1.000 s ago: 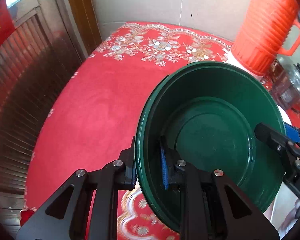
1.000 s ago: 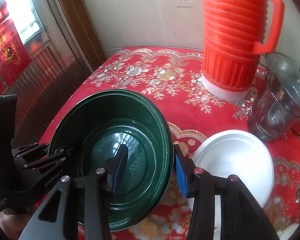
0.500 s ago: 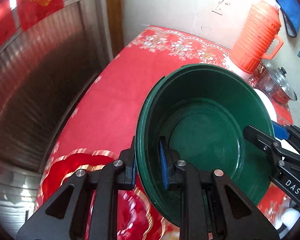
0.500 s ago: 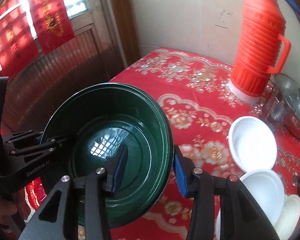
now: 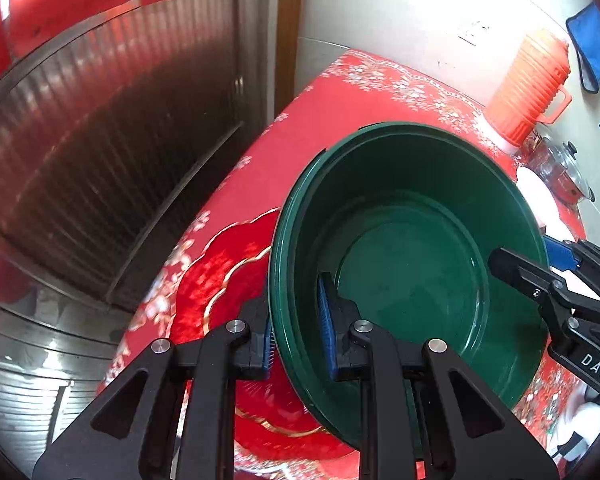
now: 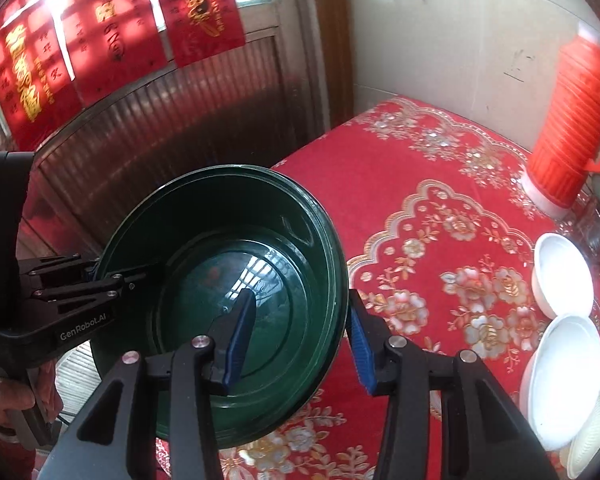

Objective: Organize plates and bowls
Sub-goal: 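Carry the green basin with the left tool over the stacked red plates, then lower the green basin onto the red plates and open the left tool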

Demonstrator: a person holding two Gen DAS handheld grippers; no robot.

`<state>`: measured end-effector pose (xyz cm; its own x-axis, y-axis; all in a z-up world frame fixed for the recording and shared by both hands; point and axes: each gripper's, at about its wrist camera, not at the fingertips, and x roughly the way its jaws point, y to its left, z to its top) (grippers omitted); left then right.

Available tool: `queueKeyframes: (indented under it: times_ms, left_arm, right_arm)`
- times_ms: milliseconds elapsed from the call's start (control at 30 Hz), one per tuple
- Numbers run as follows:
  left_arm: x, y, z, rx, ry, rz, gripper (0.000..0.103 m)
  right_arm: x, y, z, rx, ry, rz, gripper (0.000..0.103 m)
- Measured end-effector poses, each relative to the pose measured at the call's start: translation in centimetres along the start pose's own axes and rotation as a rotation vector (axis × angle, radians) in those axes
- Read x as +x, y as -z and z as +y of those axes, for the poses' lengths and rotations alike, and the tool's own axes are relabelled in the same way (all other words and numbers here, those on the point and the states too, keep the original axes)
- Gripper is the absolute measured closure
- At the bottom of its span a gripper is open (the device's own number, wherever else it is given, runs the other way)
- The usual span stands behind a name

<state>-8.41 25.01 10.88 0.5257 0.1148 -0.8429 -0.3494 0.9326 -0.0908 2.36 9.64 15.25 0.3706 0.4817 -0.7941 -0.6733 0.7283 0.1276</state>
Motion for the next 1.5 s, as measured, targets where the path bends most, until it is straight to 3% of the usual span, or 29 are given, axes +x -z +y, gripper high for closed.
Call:
queueKeyframes:
  times_ms: [300,500,833,1067,1167,1233,1500]
  left_arm:
    - [-1.2,2.5,3.2,-0.026,-0.015,-0.029,0.085]
    - [1.3,3.8,4.7,-0.050,-0.030,0.023,0.085]
    - [3.3,4.7,5.3,-0.052,-0.072,0.013,0.085]
    - [4.7,5.0,6.3,-0.106,-0.012,0.032,0.079]
    - [4.2,5.0,5.7,-0.086,-0.022,-0.002,0.071]
    - [4.1,5.1,5.5,-0.076,-0.022,-0.016,0.066]
    - [2.0,5.1,5.5,-0.071,-0.096,-0.135,0.057]
  right_arm:
    - [2.3,1.1,3.0,-0.049,-0.028,0.051,0.054]
    - [3.3,1.7,4.3,-0.064,-0.038,0.075,0.054]
    - [5.5,2.8,5.4,-0.078,-0.010,0.131,0.054]
    - [5.8,3.2,5.8,-0.085,0.002,0.129,0.053]
    - [5.5,3.4,5.9,-0.087,0.025,0.112,0.047]
    - [5.2,3.5,5.8,-0.086,0.046,0.097,0.036]
    - [4.1,3.7,4.7,-0.033,0.061,0.034,0.033]
